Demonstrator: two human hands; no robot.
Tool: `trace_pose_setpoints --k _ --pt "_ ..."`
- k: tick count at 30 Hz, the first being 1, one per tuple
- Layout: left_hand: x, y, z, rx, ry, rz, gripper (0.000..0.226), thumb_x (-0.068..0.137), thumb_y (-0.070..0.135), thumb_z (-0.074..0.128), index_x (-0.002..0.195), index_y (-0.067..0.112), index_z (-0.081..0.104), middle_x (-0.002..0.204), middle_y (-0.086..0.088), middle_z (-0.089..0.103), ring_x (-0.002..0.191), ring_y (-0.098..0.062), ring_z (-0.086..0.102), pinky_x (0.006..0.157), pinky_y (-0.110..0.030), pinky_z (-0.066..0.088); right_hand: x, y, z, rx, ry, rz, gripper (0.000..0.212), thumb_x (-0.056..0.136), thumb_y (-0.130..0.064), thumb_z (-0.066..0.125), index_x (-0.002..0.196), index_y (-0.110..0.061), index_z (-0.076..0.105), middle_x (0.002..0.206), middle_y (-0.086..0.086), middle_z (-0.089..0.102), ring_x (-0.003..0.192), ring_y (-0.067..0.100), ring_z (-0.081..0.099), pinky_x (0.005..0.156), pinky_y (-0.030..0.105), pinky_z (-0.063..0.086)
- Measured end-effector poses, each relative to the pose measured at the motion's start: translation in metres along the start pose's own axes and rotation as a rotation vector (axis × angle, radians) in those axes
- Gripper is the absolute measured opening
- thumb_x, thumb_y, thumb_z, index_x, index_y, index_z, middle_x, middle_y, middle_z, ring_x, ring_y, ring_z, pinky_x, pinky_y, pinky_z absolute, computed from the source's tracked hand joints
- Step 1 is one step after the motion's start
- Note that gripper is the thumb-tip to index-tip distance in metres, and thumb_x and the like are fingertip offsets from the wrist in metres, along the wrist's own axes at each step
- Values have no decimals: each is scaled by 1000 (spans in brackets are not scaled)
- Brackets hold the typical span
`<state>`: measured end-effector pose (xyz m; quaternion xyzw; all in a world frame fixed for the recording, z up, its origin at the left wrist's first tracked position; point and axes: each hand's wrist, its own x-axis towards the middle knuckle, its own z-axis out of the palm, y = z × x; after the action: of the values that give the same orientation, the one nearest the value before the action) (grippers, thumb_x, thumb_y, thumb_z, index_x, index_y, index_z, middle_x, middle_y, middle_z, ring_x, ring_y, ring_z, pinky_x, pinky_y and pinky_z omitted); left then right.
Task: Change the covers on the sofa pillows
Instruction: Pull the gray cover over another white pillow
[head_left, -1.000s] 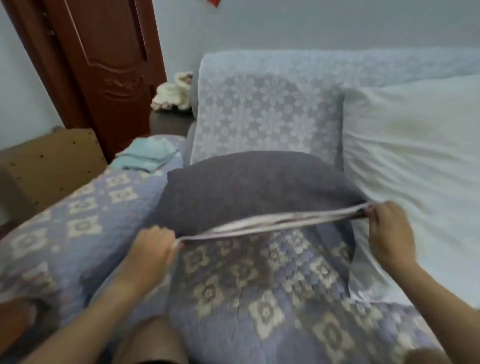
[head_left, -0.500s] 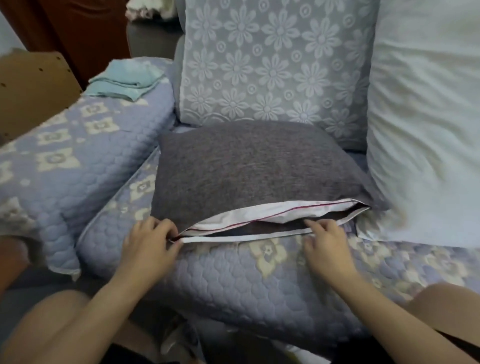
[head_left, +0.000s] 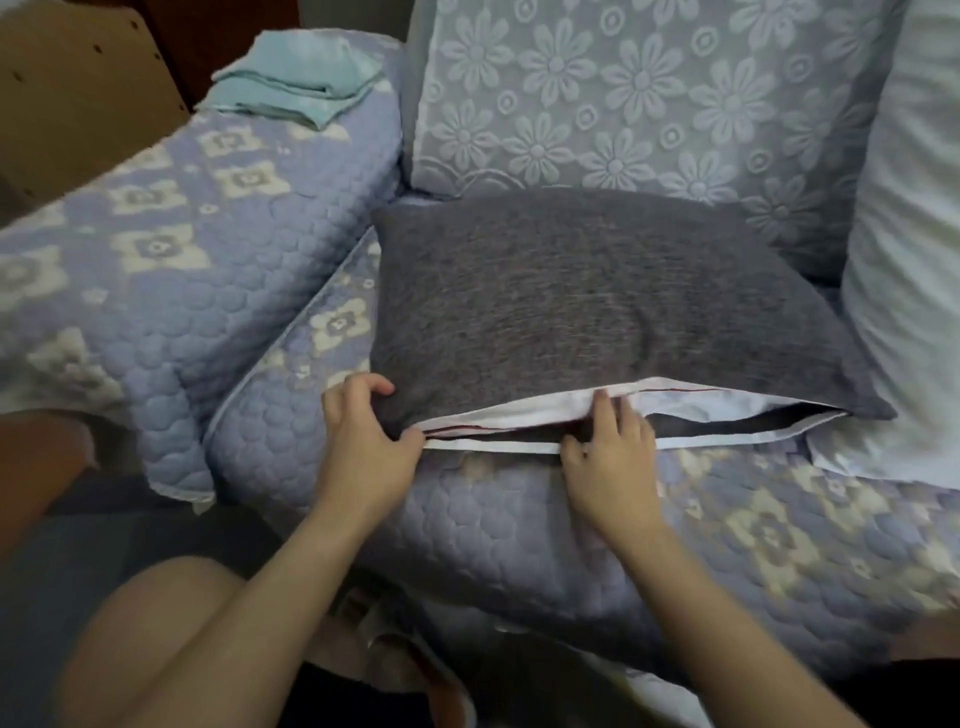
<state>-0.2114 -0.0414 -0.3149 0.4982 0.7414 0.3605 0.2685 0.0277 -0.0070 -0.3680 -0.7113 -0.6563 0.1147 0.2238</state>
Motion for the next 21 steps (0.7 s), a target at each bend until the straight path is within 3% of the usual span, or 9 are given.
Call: trace_pose_setpoints --k 2,3,4,6,9,13,18,21 --pt "-1 -1 -6 -185 -36 -84 38 79 15 69 108 33 51 125 2 42 106 -12 50 93 -24 42 -48 -21 -3 221 50 -17 31 90 -20 54 119 -11 63 119 10 59 112 28 54 101 44 43" --pt "-1 -2 -8 -348 -50 -165 36 74 17 66 104 34 53 123 -2 48 103 -16 56 94 -31 49 -65 -36 -2 313 28 -41 20 90 -15 57 109 -15 65 108 3 61 103 20 56 95 39 46" --pt "0 -5 -9 -507 -53 -255 35 72 15 62 101 32 53 119 -5 52 98 -19 60 92 -39 54 -77 -53 1 382 -13 -67 16 90 -11 59 104 -18 66 102 -2 61 98 14 56 91 33 47" --pt "2 -11 -11 -686 -21 -389 24 83 8 60 98 24 52 110 -8 58 89 -20 62 75 -39 56 -81 -80 9 455 -44 -143 20 91 -9 61 109 -18 65 106 -5 62 99 8 56 90 23 44" --pt "6 -17 -16 -661 -41 -505 4 101 22 52 98 20 55 99 -14 66 75 -23 63 58 -31 48 -63 -110 23 516 -65 -117 23 91 -13 63 113 -16 66 112 -3 64 105 10 57 95 23 43" --pt "4 -17 -23 -669 -136 -500 22 106 30 46 98 14 59 74 -6 70 61 -19 64 60 -31 51 -61 -148 36 695 -257 88 12 89 -28 69 94 -17 65 94 -2 67 90 13 62 87 36 51" --pt "5 -17 -24 -606 -168 -500 24 103 30 55 94 9 63 80 -9 67 73 -21 67 63 -32 56 -61 -164 50 685 -119 240 32 81 -37 79 78 -17 54 87 2 61 84 18 57 82 37 48" --pt "4 -12 -23 -697 -194 -581 21 104 25 54 91 11 63 71 -5 68 65 -18 67 51 -25 54 -60 -168 54 603 -63 183 25 85 -30 75 78 -16 55 89 4 62 86 22 57 83 38 46"
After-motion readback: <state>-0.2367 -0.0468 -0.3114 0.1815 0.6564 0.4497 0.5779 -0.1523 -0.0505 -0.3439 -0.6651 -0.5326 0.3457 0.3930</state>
